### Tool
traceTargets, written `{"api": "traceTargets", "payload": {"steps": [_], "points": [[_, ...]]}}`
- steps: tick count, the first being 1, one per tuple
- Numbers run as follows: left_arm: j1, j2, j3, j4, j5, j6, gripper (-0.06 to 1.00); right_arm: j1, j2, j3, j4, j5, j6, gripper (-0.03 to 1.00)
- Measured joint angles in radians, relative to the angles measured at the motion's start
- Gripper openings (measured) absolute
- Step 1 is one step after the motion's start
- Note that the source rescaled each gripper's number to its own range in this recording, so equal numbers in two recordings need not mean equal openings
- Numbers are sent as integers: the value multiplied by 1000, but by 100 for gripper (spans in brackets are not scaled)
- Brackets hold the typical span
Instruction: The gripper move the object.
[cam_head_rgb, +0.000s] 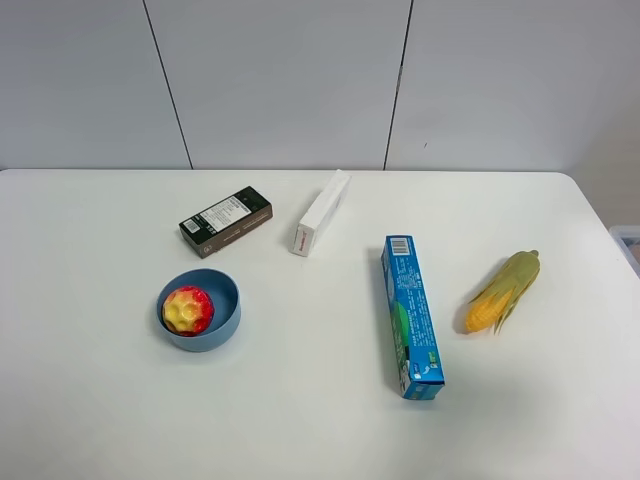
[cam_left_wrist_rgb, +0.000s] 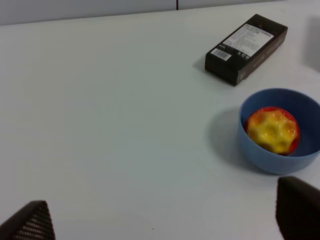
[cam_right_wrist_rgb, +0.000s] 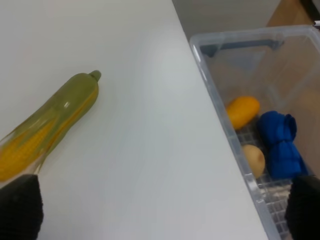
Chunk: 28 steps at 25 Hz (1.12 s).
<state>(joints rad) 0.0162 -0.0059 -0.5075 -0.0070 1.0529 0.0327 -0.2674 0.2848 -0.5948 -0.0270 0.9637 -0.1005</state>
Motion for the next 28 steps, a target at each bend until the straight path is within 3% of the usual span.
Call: {"api": "traceTargets", "payload": {"steps": [5, 16, 28], "points": [[0, 0, 0, 0, 0, 0, 100, 12, -86, 70, 40, -4, 11, 95], [0, 0, 0, 0, 0, 0, 100, 142, -188, 71, 54, -4, 11, 95], [0, 0, 0, 0, 0, 0, 100, 175, -247, 91, 79, 103, 12, 95]]}}
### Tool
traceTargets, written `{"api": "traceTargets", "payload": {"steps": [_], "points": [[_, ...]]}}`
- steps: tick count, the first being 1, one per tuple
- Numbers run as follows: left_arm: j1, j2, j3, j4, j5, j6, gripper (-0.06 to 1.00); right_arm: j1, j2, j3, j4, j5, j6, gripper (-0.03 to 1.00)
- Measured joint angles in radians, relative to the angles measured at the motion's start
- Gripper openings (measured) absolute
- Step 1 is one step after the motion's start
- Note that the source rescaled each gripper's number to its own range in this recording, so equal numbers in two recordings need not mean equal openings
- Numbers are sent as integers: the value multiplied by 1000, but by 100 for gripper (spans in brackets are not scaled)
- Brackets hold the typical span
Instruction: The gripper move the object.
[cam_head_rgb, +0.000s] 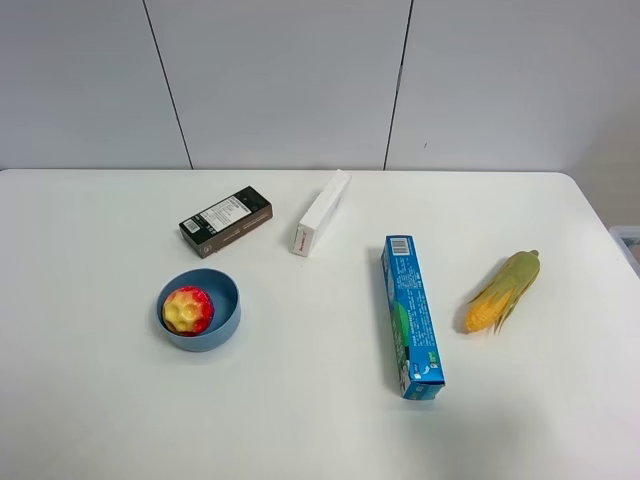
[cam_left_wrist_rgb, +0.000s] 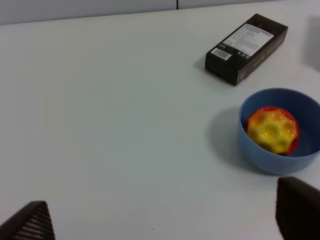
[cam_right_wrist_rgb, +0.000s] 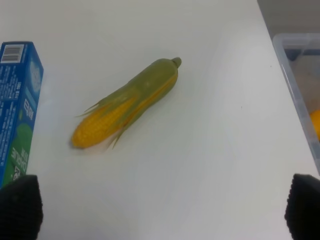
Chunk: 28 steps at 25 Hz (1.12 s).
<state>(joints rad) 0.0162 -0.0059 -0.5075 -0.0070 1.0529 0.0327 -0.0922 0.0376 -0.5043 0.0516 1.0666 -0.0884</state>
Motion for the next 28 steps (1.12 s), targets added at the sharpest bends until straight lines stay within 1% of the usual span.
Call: {"api": "traceTargets", "payload": {"steps": [8, 28], "points": [[0, 0, 0, 0, 0, 0, 100, 0, -40, 0, -30, 0, 42, 95], [0, 0, 0, 0, 0, 0, 100, 0, -40, 0, -45, 0, 49, 95]]}}
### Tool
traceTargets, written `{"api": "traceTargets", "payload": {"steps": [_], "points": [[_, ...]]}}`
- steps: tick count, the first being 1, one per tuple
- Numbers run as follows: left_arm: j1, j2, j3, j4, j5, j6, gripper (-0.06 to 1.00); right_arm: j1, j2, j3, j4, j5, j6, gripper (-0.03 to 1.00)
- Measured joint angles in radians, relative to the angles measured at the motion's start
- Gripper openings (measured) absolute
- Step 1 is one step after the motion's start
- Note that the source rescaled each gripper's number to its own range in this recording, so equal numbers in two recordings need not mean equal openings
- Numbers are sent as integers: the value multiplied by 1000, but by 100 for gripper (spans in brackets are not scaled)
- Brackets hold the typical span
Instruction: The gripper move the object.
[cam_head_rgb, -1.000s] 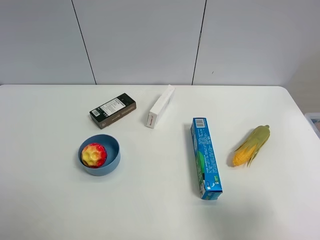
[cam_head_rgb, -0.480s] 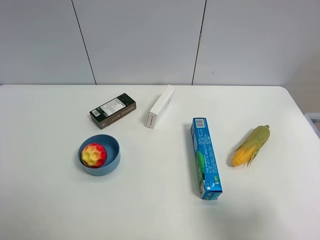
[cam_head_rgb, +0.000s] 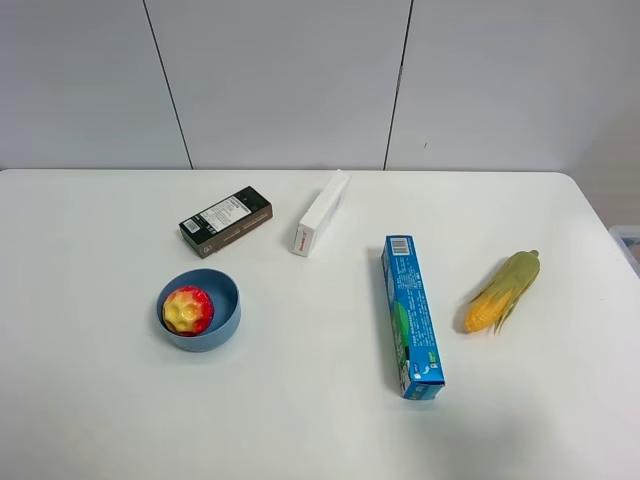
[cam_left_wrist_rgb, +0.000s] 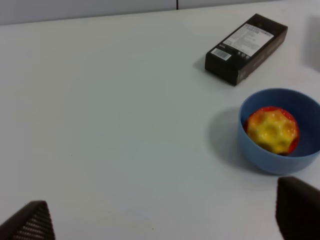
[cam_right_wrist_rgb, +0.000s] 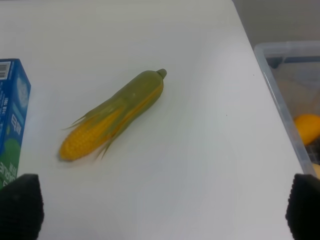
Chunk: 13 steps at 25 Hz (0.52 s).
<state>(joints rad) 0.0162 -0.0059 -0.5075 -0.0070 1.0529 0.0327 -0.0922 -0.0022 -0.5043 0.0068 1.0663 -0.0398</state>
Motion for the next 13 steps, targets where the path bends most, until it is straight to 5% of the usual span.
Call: {"api": "traceTargets", "payload": {"steps": [13], "points": [[0, 0, 0, 0, 0, 0, 100, 0, 0, 0, 0, 0, 0, 95]]}}
